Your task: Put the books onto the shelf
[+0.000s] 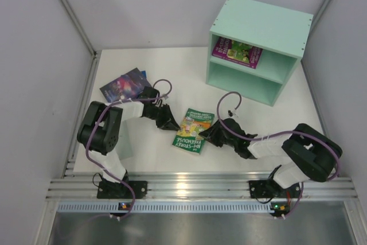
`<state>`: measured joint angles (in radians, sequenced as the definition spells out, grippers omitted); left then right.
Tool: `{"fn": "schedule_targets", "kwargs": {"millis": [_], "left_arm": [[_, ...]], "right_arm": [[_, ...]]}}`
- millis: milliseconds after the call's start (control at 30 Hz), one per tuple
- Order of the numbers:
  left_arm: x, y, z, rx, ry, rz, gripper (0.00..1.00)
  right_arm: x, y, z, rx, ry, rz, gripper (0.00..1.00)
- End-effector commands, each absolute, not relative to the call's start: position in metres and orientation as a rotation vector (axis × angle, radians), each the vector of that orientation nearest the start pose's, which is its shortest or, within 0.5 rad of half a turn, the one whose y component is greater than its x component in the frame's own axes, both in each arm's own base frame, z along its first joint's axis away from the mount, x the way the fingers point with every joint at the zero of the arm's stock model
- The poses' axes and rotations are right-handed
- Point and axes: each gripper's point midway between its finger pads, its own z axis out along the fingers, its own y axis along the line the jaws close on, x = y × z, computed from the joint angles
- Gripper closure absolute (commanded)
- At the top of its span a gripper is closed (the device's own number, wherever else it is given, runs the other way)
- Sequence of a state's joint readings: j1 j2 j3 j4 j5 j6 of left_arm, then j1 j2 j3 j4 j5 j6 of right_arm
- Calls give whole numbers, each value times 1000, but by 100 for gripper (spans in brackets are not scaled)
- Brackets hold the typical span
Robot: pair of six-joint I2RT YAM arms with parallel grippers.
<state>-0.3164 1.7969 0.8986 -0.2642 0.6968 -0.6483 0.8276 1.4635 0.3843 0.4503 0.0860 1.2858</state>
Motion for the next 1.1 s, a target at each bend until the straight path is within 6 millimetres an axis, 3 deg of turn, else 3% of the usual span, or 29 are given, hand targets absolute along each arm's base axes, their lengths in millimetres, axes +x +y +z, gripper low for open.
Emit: {"fn": "schedule_targets", "kwargs": {"millis": [0,67,200,267,400,500,633,833,1067], "left_arm": [[261,-170,-28,-309,2978,-619,81],[278,-173,-4,-293,2918,-630,65],[309,-174,67,-284,2770,-620,52],[326,-175,99,-288,2682,-616,48],[340,-166,162,-292,2506,-595,36],[348,-154,188,-306,2401,-529,32],[346,-144,200,-329,2358,-494,28],[334,-146,200,-311,2364,-528,28],[324,-145,202,-281,2368,-543,28]], "right_arm": [[233,306,65,547,2240,1201,100],[236,311,86,519,2185,1263,100],[245,316,132,468,2075,1321,100],[247,312,152,485,2023,1335,100],[252,300,182,530,1938,1330,100],[253,291,212,552,1863,1347,100],[260,270,252,609,1755,1307,100],[275,231,297,706,1594,1201,100],[302,203,334,791,1484,1142,100]]}}
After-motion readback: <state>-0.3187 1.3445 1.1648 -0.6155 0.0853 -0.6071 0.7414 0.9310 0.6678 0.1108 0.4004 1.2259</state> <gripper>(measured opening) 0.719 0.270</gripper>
